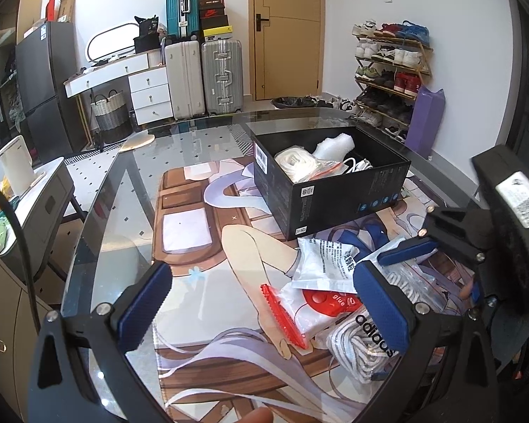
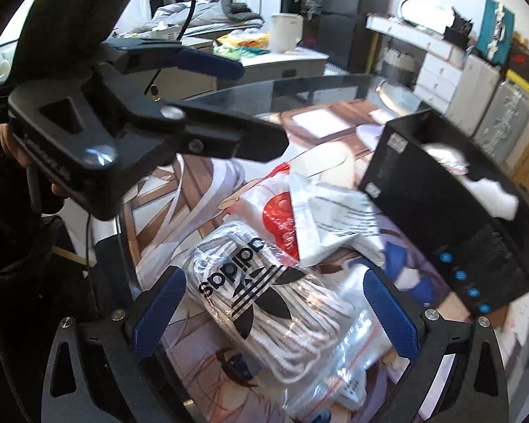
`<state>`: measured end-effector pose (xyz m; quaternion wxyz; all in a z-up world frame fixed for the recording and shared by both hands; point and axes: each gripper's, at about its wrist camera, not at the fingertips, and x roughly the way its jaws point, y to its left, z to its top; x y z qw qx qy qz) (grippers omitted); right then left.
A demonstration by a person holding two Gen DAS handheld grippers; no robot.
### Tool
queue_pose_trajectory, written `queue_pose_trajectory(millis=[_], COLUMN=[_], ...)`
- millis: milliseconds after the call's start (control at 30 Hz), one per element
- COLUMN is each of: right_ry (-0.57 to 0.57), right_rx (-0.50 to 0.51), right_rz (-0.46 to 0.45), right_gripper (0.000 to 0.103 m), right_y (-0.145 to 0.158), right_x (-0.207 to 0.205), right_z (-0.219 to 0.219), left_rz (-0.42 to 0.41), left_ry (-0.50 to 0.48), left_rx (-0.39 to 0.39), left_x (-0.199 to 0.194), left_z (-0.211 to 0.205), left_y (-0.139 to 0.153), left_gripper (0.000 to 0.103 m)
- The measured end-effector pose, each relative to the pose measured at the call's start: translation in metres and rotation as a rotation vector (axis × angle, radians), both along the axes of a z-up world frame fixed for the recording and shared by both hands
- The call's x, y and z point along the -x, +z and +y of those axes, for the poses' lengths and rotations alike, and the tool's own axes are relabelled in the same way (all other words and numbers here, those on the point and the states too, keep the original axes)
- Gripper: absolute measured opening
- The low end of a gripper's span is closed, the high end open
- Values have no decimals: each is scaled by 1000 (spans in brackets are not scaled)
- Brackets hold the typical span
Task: Organize soft objects
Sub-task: 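Close the right tool on the adidas-printed zip bag of white laces, then lift the adidas bag with the right tool while the left tool grasps the silver printed packet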
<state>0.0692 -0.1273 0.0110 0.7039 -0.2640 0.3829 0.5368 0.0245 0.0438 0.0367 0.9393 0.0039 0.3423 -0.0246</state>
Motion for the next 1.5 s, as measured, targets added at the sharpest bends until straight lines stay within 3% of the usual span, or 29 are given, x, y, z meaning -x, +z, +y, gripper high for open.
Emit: queue_pose_trajectory(millis=[167, 367, 633, 667, 733, 967, 1500], right_ry=[11, 5, 35, 45, 61, 38, -87], right_rx=[1, -11, -9, -12, -23, -83, -250], right_rz=[47, 45, -5, -4, 27, 38, -7], right_gripper=[101, 83, 81, 78, 61, 45, 45], right_y=[-4, -4, -6, -6, -5, 6, 60], right_x=[-5, -6, 5, 6, 8, 7, -8], right_z=[-5, -18, -11, -11, -10, -32, -100], left_rz=[1, 6, 10, 10, 11, 10, 24], left_ry=[2, 1, -6, -6, -4, -5, -10], left_rx=[3, 3, -1, -1, 1, 7, 42], left_x=[0, -1, -1, -1, -1, -1, -5], left_z=[2, 3, 0, 0, -1, 1, 3], left_y=[-1, -2, -3, -3, -3, -3, -6], left_gripper=[103, 103, 103, 103, 103, 103, 103])
